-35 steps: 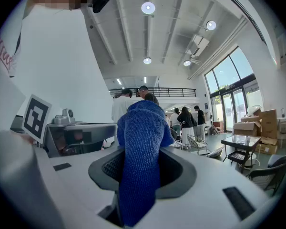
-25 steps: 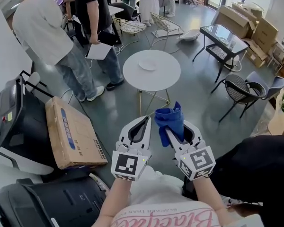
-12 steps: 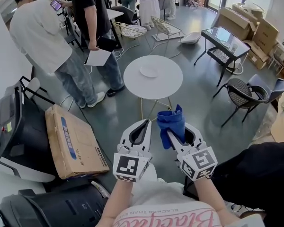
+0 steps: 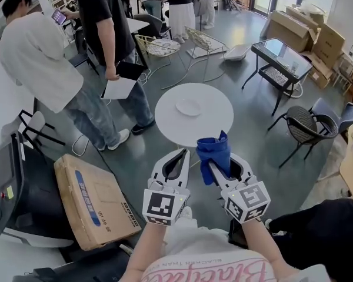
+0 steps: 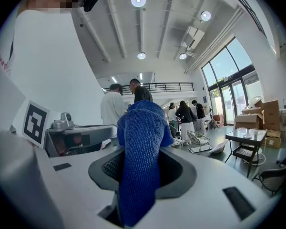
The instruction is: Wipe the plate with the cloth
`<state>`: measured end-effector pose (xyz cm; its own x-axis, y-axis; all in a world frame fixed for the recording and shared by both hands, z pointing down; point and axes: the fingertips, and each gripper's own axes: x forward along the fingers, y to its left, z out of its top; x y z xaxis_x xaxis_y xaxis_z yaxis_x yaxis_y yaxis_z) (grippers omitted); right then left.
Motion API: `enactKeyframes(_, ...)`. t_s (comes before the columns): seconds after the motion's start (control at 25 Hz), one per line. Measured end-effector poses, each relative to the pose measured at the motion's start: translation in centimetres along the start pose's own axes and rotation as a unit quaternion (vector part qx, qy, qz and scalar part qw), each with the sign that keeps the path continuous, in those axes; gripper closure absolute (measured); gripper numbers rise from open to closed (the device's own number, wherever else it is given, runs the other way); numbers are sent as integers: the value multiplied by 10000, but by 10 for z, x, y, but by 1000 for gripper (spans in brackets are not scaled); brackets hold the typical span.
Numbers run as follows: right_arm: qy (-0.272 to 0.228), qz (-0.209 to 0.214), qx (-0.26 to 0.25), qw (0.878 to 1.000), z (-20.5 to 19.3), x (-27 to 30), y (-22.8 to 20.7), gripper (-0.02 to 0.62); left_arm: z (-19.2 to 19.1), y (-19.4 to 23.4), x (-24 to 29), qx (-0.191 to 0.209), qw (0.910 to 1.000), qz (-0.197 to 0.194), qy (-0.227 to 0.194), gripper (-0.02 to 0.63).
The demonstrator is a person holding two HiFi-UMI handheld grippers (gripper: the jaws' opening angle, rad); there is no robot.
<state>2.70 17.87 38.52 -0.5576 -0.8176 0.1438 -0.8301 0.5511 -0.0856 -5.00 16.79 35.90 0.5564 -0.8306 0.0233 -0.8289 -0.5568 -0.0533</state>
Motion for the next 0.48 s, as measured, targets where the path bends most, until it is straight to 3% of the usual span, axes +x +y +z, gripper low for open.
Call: enactKeyframes(0.48,210,-314,109,9992,0,81,-34,445,-24,70,65,10,9994,-223,283,600)
